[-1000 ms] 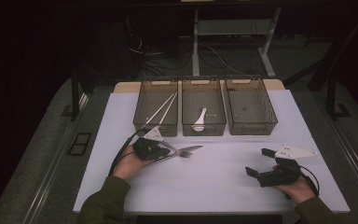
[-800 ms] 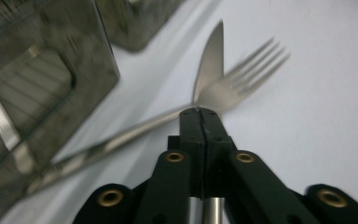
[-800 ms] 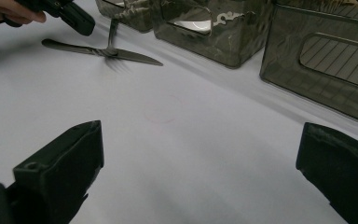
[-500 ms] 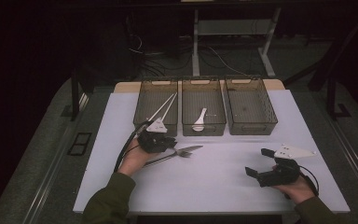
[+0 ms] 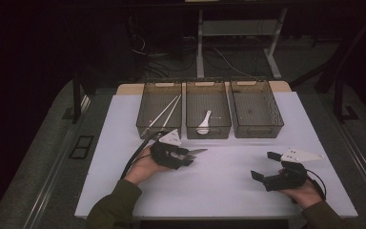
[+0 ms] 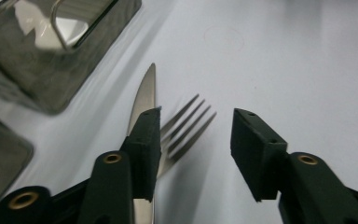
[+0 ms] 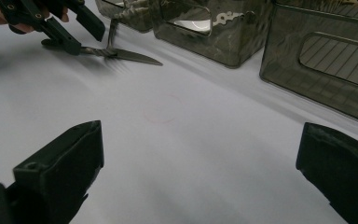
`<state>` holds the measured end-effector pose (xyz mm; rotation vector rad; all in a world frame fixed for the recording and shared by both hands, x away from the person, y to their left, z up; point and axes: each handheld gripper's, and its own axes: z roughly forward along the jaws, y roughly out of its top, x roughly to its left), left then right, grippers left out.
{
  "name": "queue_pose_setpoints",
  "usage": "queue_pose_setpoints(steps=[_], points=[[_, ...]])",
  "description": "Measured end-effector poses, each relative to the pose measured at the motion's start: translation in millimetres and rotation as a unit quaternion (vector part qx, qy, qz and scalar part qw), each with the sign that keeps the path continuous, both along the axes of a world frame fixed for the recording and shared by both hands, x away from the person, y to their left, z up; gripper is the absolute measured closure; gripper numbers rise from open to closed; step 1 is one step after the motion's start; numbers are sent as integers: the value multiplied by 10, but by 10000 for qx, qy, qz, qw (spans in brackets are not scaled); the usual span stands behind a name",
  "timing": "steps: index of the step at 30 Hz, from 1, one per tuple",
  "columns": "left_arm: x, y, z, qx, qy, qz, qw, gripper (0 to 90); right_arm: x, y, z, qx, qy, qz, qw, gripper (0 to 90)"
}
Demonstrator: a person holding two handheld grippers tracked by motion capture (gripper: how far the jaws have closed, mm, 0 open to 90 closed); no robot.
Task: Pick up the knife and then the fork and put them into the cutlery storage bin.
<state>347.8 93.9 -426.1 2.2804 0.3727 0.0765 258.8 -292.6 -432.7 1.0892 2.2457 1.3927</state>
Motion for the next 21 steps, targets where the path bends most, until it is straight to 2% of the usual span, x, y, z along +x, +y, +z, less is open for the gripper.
queue_pose_setpoints(steps=[5,9,11,15,16,21], points=[[60,-83,-39,16,7,-101,9999,465,1,-1,1,4,3,-2,10000,6],[80,-151,-100,162,-9,-223,9996,464,4,2,-3,-12,1,15,10000,6],[81,-176,-118,260,-84,-267,9993,471,4,2,-3,-6,1,13,10000,6],[67,-192,-119,364,-248,-274,9987,555,3,-1,-1,4,0,6,10000,6],[66,-187,-114,362,-265,-272,9986,593,4,-1,-2,-2,-5,9,10000,6],[34,-207,-86,346,-400,-321,9981,667,3,0,-2,-4,-4,13,10000,6]])
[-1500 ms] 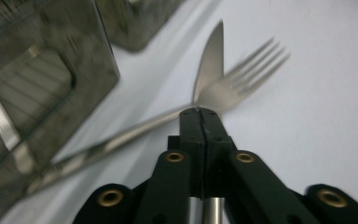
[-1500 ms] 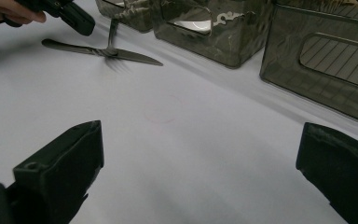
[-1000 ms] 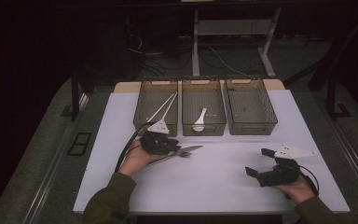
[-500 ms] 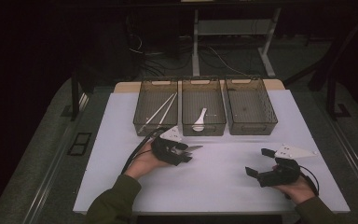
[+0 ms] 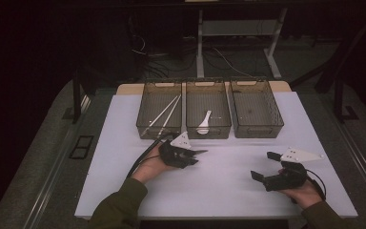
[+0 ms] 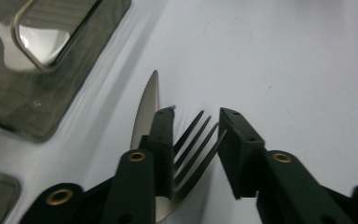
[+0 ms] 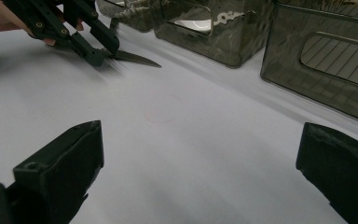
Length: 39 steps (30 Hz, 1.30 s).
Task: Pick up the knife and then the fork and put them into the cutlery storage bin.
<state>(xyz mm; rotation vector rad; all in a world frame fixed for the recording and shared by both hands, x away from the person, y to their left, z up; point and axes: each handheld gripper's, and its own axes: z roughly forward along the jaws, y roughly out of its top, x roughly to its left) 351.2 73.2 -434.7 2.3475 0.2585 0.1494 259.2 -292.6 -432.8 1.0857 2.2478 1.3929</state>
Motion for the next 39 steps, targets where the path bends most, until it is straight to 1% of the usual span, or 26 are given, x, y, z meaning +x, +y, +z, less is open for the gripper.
queue_pose_setpoints(steps=[3,4,5,6,9,10,13,16,21,22,23,24,25,29,30,31,33,35,37,39], points=[[-27,-21,8,7,-29,24,10000,691,-1,-1,2,5,2,-5,10000,6],[-26,-24,16,42,-90,-12,9999,700,0,-1,1,2,-1,-2,10000,6],[-42,-33,16,3,-54,19,10000,708,0,-1,1,2,-3,-1,10000,6],[-55,-43,20,1,-59,30,10000,715,-1,-1,1,5,-3,-2,10000,6],[-98,-76,28,-9,-65,0,10000,721,-4,-3,4,7,-2,-8,10000,6],[-117,-89,30,-22,-37,4,10000,722,-4,-4,4,11,-2,-12,10000,6],[-167,-138,27,-65,-3,-82,9999,737,-7,-5,7,17,-4,-5,10000,6],[-212,-205,27,-13,-8,-225,9997,736,-8,-4,7,16,-7,-5,10000,6],[-279,-336,22,-61,64,-390,9992,720,-8,-4,8,19,-7,-5,10000,6],[-280,-355,17,-33,29,-422,9991,706,-8,-5,8,18,-11,-2,10000,6],[-288,-369,8,-69,54,-382,9992,689,-8,-5,8,17,-12,-2,10000,6],[-276,-361,15,-33,41,-391,9992,668,-8,-5,8,17,-8,-3,10000,6],[-274,-351,20,-58,76,-358,9993,649,-9,-5,8,18,-8,-4,10000,6],[-246,-235,98,-321,179,-174,9992,555,-9,-5,9,18,-10,1,10000,6],[-237,-185,130,-375,161,-112,9991,538,-10,-5,9,21,-8,2,10000,6],[-231,-127,160,-467,141,-25,9988,533,-10,-5,9,24,-10,3,10000,6],[-213,11,211,-590,166,134,9980,529,-11,-6,10,23,-15,7,10000,6],[-193,159,236,-586,130,281,9978,529,-11,-6,10,20,-8,7,10000,6],[-147,311,235,-522,40,522,9973,538,-11,-5,10,21,-14,8,10000,6],[-83,453,219,-488,-23,785,9957,581,-12,-2,9,12,-10,6,10000,6]])
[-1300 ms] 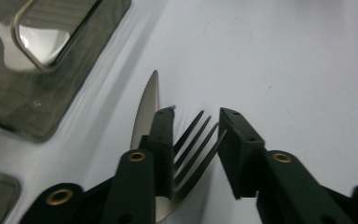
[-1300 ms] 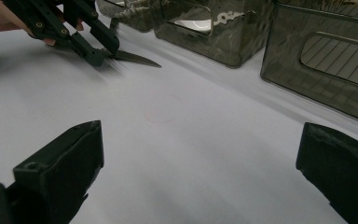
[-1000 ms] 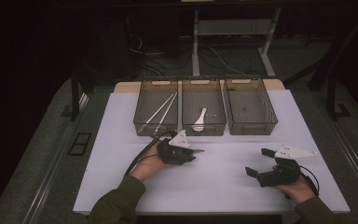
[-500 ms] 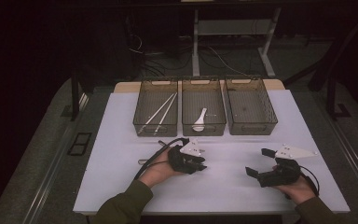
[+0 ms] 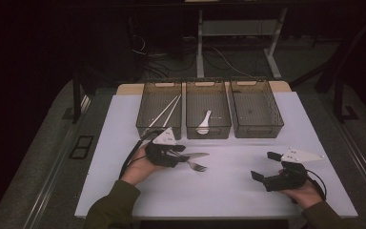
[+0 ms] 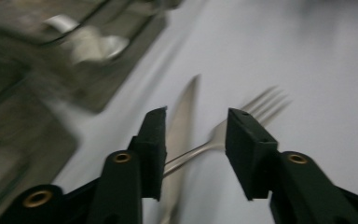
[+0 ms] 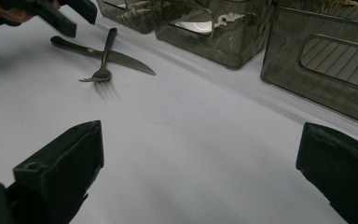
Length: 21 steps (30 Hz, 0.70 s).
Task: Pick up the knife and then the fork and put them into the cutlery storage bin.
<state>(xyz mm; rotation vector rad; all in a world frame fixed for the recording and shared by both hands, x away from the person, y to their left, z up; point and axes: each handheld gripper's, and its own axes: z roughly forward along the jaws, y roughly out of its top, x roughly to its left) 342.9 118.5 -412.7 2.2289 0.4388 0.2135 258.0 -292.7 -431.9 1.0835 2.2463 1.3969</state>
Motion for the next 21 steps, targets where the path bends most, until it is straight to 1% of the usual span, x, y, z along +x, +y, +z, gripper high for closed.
queue_pose_setpoints(steps=[2,3,5,6,7,8,10,13,14,17,18,19,20,21], points=[[79,112,-16,40,-25,257,9997,643,0,2,0,-5,1,-4,10000,6],[120,149,-28,6,-15,381,9993,677,0,3,-1,-10,0,-7,10000,6],[193,193,-47,37,3,516,9987,728,2,5,-3,-12,11,-2,10000,6],[227,202,-59,86,-16,556,9984,748,3,4,-3,-13,12,-1,10000,6],[253,197,-77,87,-12,613,9981,762,6,3,-5,-22,7,1,10000,6],[282,191,-90,172,-18,628,9979,773,6,3,-6,-18,14,0,10000,6],[327,163,-135,227,20,616,9978,800,11,3,-8,-16,12,3,10000,6],[373,95,-214,427,82,567,9974,825,13,5,-11,-22,18,-4,10000,6],[382,79,-237,511,129,567,9970,830,14,6,-12,-25,12,-1,10000,6],[411,57,-300,710,185,582,9956,849,14,5,-12,-19,18,-6,10000,6],[413,64,-307,702,255,583,9955,863,13,4,-11,-16,21,-8,10000,6],[410,71,-305,749,266,558,9953,886,14,3,-11,-15,16,-7,10000,6],[402,76,-297,792,271,534,9951,888,14,2,-11,-14,18,-6,10000,6],[396,86,-289,817,324,498,9949,888,14,1,-11,-11,13,-3,10000,6]])
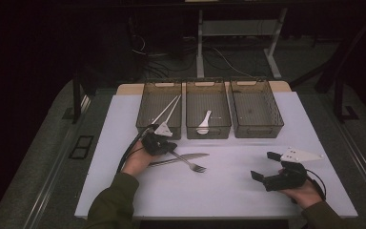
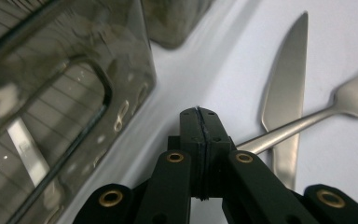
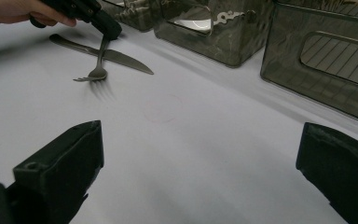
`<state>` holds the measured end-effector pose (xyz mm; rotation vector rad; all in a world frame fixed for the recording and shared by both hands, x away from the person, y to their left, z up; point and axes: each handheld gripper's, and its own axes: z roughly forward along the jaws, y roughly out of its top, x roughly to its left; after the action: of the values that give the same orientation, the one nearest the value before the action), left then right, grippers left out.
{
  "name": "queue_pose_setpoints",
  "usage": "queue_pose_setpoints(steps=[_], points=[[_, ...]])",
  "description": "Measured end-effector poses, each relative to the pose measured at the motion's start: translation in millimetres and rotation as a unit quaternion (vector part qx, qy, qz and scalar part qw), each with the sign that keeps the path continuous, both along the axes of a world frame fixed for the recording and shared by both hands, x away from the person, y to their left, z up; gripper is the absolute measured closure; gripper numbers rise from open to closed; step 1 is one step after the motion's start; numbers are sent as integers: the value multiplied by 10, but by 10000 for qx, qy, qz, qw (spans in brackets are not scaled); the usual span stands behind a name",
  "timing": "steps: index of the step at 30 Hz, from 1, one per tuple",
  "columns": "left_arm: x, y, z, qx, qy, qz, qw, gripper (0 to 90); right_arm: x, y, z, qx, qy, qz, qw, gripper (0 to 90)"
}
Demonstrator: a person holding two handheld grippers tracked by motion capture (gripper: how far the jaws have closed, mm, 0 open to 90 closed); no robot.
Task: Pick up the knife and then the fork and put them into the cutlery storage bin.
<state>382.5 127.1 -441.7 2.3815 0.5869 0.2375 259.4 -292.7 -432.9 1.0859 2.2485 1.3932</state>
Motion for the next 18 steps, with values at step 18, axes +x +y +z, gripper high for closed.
queue_pose_setpoints(steps=[18], points=[[-173,54,104,-63,384,-430,9983,889,-2,-7,4,24,11,-10,10000,6]])
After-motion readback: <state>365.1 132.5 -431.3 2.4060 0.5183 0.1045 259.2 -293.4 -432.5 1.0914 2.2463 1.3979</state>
